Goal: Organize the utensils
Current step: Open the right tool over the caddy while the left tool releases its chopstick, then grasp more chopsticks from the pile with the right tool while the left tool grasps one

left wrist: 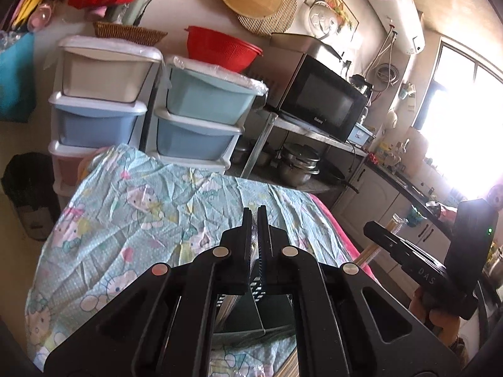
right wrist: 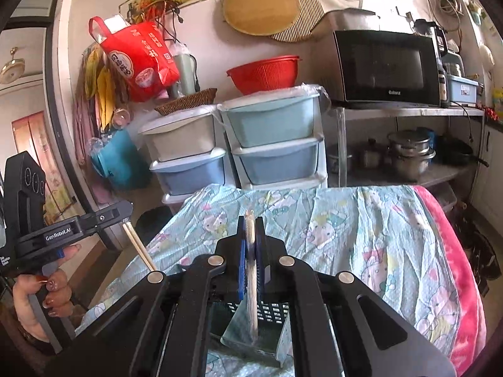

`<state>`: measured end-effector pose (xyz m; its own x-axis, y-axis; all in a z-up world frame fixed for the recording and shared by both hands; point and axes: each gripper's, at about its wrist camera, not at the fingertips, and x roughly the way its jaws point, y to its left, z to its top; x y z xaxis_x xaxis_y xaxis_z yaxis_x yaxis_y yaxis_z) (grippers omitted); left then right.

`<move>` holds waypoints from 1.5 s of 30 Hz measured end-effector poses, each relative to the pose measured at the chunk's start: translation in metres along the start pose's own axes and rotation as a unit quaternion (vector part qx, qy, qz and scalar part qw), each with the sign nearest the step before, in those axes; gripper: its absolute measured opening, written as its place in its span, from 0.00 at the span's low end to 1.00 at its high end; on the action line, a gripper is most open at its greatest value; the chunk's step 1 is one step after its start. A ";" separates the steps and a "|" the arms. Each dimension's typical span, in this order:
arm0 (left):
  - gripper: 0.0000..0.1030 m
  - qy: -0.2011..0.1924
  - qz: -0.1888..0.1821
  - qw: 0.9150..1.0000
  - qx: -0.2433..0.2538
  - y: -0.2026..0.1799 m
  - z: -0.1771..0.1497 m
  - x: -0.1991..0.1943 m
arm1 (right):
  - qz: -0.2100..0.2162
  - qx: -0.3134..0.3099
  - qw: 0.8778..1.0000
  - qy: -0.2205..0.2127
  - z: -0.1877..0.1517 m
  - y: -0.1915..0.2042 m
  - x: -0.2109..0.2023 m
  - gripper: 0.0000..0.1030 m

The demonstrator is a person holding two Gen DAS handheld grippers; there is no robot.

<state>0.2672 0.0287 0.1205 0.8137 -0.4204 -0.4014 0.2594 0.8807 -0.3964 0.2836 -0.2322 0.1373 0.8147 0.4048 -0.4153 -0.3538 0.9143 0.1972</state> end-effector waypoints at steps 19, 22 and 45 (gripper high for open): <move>0.65 -0.013 0.028 1.000 0.004 0.012 -0.023 -0.018 | -0.026 0.005 1.000 0.009 -0.022 -0.009 -0.015 0.56; 0.79 -0.025 0.035 0.999 0.006 0.011 -0.025 -0.029 | -0.032 0.000 0.999 0.006 -0.025 -0.009 -0.022 0.59; 0.90 -0.030 0.060 0.998 0.005 0.000 -0.076 -0.077 | -0.055 -0.024 0.998 0.003 -0.074 0.001 -0.083 0.66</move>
<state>0.1647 0.0448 0.0885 0.8685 -0.2978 -0.3963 0.1623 0.9262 -0.3402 0.1811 -0.2636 0.1063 0.8467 0.3019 -0.4381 -0.2840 0.9528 0.1075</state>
